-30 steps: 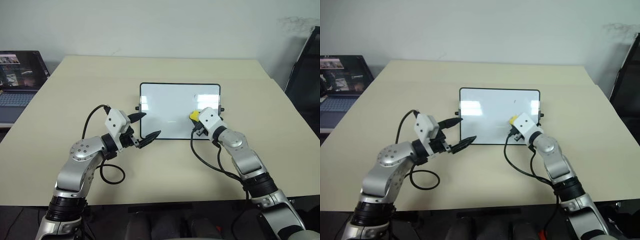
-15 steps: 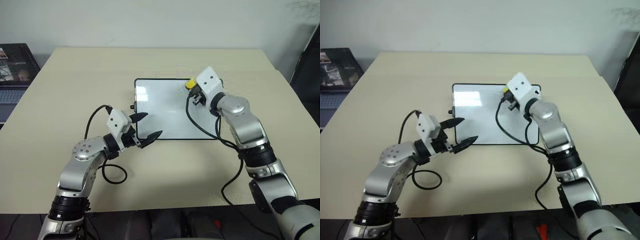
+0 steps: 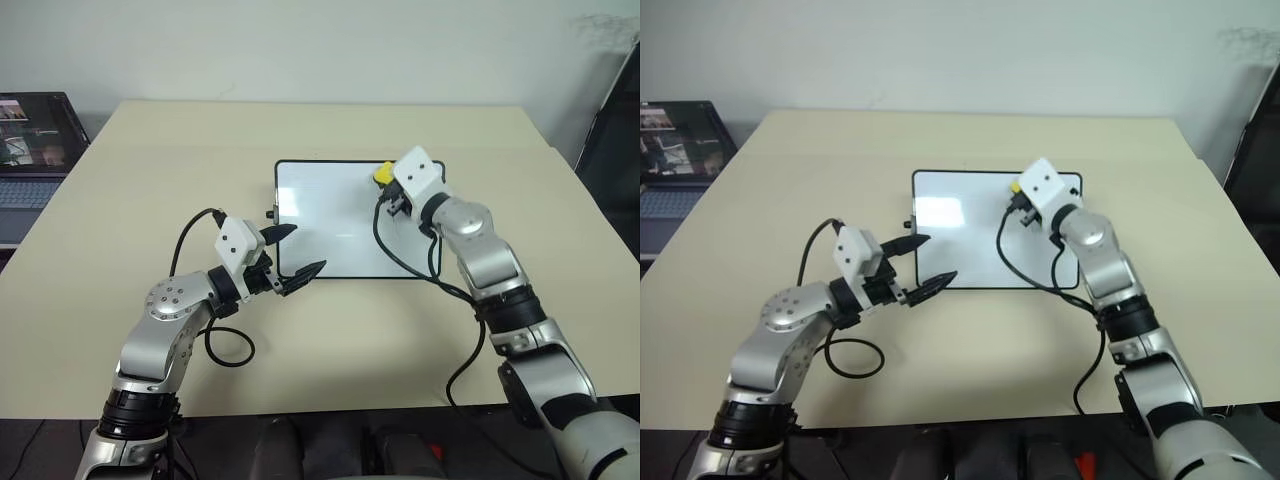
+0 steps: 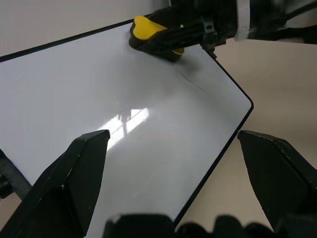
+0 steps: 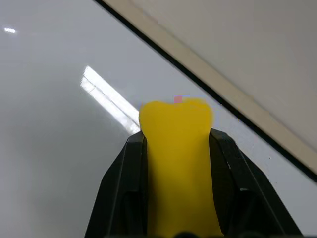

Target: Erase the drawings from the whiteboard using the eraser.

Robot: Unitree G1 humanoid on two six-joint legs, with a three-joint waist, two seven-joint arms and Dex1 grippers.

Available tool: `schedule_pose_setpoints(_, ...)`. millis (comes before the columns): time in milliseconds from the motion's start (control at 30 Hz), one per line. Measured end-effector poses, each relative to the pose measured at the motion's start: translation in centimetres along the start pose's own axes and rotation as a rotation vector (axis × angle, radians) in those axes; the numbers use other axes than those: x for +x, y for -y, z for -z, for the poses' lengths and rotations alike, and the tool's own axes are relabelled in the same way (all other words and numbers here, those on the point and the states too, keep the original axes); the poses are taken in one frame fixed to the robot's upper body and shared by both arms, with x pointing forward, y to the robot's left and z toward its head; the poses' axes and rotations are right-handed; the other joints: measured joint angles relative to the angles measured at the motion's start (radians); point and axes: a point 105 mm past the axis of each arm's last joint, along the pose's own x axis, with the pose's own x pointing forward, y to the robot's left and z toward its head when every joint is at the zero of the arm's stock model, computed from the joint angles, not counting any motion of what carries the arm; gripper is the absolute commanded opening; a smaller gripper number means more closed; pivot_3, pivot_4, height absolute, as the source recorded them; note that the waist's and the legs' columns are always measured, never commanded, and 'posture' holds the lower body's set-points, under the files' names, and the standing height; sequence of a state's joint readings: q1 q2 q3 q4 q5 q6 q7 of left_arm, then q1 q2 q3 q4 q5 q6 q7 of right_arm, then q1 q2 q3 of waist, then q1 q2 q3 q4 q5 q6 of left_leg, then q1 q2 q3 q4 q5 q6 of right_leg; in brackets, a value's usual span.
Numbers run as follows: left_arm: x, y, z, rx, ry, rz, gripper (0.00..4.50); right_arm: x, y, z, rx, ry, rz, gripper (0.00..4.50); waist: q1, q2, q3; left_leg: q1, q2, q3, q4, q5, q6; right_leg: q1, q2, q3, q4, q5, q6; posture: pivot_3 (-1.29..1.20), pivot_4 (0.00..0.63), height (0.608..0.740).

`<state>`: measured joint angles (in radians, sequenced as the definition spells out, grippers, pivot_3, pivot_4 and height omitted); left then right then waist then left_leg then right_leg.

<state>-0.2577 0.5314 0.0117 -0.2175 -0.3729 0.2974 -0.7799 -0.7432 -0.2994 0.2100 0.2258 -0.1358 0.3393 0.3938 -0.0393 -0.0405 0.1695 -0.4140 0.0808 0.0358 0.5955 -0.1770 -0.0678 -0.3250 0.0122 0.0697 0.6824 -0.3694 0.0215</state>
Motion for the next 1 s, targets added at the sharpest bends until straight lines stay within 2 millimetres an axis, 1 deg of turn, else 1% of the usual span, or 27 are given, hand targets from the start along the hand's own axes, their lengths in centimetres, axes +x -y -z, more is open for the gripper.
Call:
schedule_pose_setpoints(100, 0.0, 0.0, 0.0, 0.000, 0.000, 0.000, 4.50, -0.4, -1.2, 0.9, 0.002, -0.011, -0.025, 1.28, -0.003, -0.001, -0.001, 0.003, 0.000, -0.001, 0.000, 0.001, 0.001, 0.003, 0.000, 0.000, 0.000, 0.000, 0.001, 0.00, 0.150, 0.740)
schedule_pose_setpoints(233, 0.0, 0.0, 0.0, 0.001, -0.001, 0.001, 4.50, -0.8, -2.6, 1.7, 0.004, -0.025, -0.068, 1.28, -0.008, -0.001, -0.001, 0.012, 0.000, 0.000, -0.001, 0.001, 0.001, 0.007, -0.001, 0.000, -0.001, 0.000, 0.002, 0.00, 0.150, 0.740)
schedule_pose_setpoints(333, 0.0, 0.0, 0.0, 0.002, -0.001, 0.004, 4.50, -1.3, -3.3, 0.8, 0.009, -0.025, -0.101, 1.28, -0.013, 0.001, 0.001, 0.010, 0.001, 0.000, -0.001, 0.001, 0.001, 0.007, -0.001, 0.001, -0.001, 0.000, 0.002, 0.00, 0.150, 0.740)
schedule_pose_setpoints(400, 0.0, 0.0, 0.0, 0.002, -0.001, 0.007, 4.50, -1.6, -3.2, 0.1, 0.016, -0.026, -0.109, 1.28, -0.012, 0.002, 0.002, 0.000, 0.001, 0.000, -0.001, 0.001, 0.001, 0.000, 0.000, 0.001, 0.000, 0.001, 0.000, 0.00, 0.150, 0.740)
schedule_pose_setpoints(433, 0.0, 0.1, 0.0, 0.002, -0.001, 0.008, 4.50, -1.7, -3.1, -0.6, 0.014, -0.013, -0.106, 1.28, -0.011, 0.002, 0.002, -0.006, 0.001, 0.000, -0.001, 0.001, 0.001, -0.006, 0.001, 0.001, 0.001, 0.002, -0.001, 0.00, 0.150, 0.740)
schedule_pose_setpoints(500, 0.0, 0.1, 0.0, 0.003, 0.000, 0.008, 4.50, -1.3, -1.9, -2.8, 0.000, 0.032, -0.075, 1.28, -0.012, 0.003, 0.003, -0.018, 0.000, 0.001, 0.000, 0.003, -0.003, -0.020, 0.002, 0.001, 0.004, 0.003, -0.001, 0.00, 0.150, 0.740)
schedule_pose_setpoints(533, 0.0, 0.1, 0.0, 0.002, -0.001, 0.009, 4.50, -1.1, -0.5, -4.9, -0.018, 0.083, -0.029, 1.28, -0.010, 0.003, 0.003, -0.023, 0.000, 0.002, 0.000, 0.005, -0.006, -0.026, 0.002, 0.001, 0.006, 0.003, -0.001, 0.00, 0.150, 0.740)
schedule_pose_setpoints(567, 0.0, 0.1, 0.0, 0.002, -0.001, 0.011, 4.50, -1.1, 1.1, -6.8, -0.033, 0.133, 0.022, 1.28, -0.007, 0.003, 0.003, -0.023, 0.000, 0.002, -0.002, 0.005, -0.006, -0.026, 0.002, 0.001, 0.004, 0.003, -0.001, 0.00, 0.150, 0.740)
schedule_pose_setpoints(600, 0.0, 0.1, 0.0, 0.003, -0.001, 0.011, 4.50, -1.3, 2.1, -7.9, -0.041, 0.165, 0.059, 1.28, -0.003, 0.003, 0.003, -0.023, 0.001, 0.002, -0.003, 0.005, -0.007, -0.025, 0.002, 0.001, 0.001, 0.003, -0.001, 0.00, 0.150, 0.740)
schedule_pose_setpoints(633, 0.0, 0.1, -0.1, 0.003, 0.000, 0.012, 4.50, -1.3, 2.7, -8.5, -0.050, 0.183, 0.083, 1.28, 0.001, 0.002, 0.002, -0.023, 0.002, 0.002, -0.004, 0.004, -0.008, -0.024, 0.002, 0.001, -0.002, 0.002, -0.001, 0.00, 0.150, 0.740)
schedule_pose_setpoints(667, 0.0, 0.1, -0.1, 0.003, 0.000, 0.013, 4.50, -1.2, 2.9, -8.5, -0.052, 0.182, 0.091, 1.28, 0.005, 0.002, 0.002, -0.023, 0.002, 0.002, -0.004, 0.004, -0.008, -0.024, 0.002, 0.001, -0.002, 0.002, -0.001, 0.00, 0.150, 0.740)
schedule_pose_setpoints(700, 0.1, 0.1, -0.1, 0.004, 0.000, 0.015, 4.50, -0.8, 2.8, -7.9, -0.047, 0.164, 0.089, 1.28, 0.007, 0.002, 0.002, -0.023, 0.002, 0.002, -0.004, 0.003, -0.009, -0.024, 0.002, 0.001, -0.002, 0.002, -0.001, 0.00, 0.150, 0.740)
schedule_pose_setpoints(833, 0.1, 0.1, -0.1, 0.005, 0.001, 0.017, 4.50, 0.1, 2.4, -4.5, -0.011, 0.067, 0.079, 1.28, 0.010, 0.002, 0.003, -0.023, 0.000, 0.005, -0.003, 0.003, -0.008, -0.025, 0.001, 0.002, -0.002, 0.002, -0.001, 0.00, 0.150, 0.740)
schedule_pose_setpoints(1000, 0.1, 0.1, -0.1, 0.006, 0.001, 0.017, 4.50, 0.0, 1.8, -3.2, -0.016, 0.074, 0.080, 1.28, 0.007, 0.002, 0.002, -0.020, 0.001, 0.005, -0.002, 0.002, -0.005, -0.022, 0.002, 0.002, 0.000, 0.002, -0.001, 0.00, 0.150, 0.740)
